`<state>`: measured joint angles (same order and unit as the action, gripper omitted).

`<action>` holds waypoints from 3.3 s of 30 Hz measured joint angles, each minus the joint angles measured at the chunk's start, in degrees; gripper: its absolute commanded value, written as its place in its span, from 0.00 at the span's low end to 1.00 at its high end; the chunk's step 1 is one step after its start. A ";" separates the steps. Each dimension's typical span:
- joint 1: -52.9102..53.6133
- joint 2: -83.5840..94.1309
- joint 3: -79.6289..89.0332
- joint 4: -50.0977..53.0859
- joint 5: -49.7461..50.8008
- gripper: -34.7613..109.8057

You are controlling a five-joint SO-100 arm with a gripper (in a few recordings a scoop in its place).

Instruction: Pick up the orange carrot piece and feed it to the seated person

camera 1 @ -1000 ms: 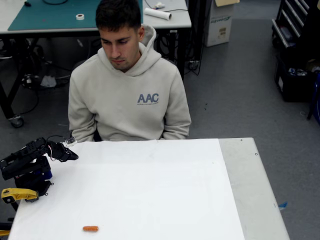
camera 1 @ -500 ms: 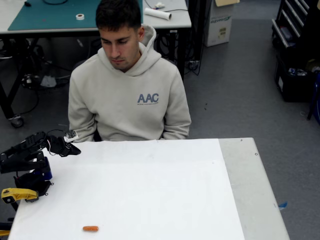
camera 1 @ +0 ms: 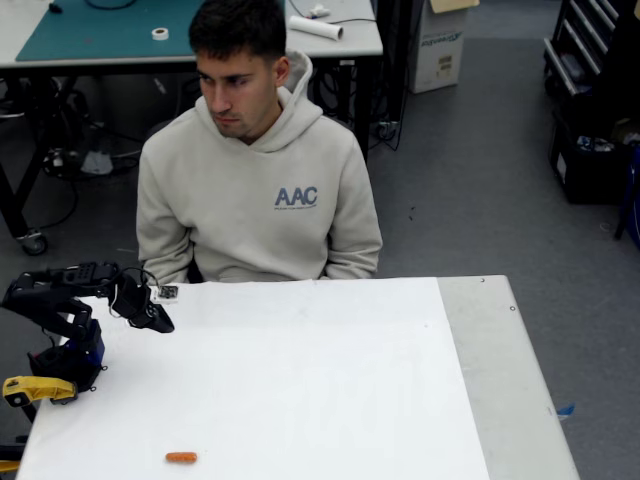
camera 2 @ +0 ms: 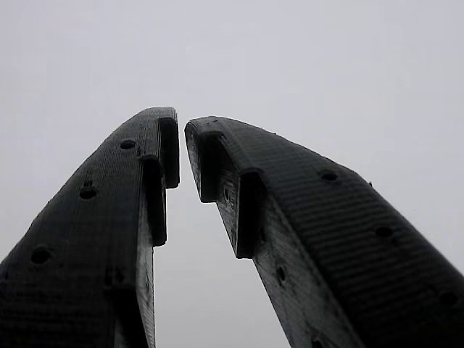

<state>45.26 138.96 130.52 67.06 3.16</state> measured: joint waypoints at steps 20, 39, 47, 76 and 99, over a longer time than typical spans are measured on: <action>25.93 -37.18 -29.71 -0.18 -22.32 0.22; 39.29 -58.54 -49.04 -0.18 -35.33 0.22; 41.57 -64.34 -53.53 -0.18 -36.83 0.22; 40.34 -65.74 -53.79 -0.18 -36.39 0.39; 37.88 -67.59 -52.73 -0.18 -37.00 0.39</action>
<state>83.14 71.37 77.78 66.88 -33.84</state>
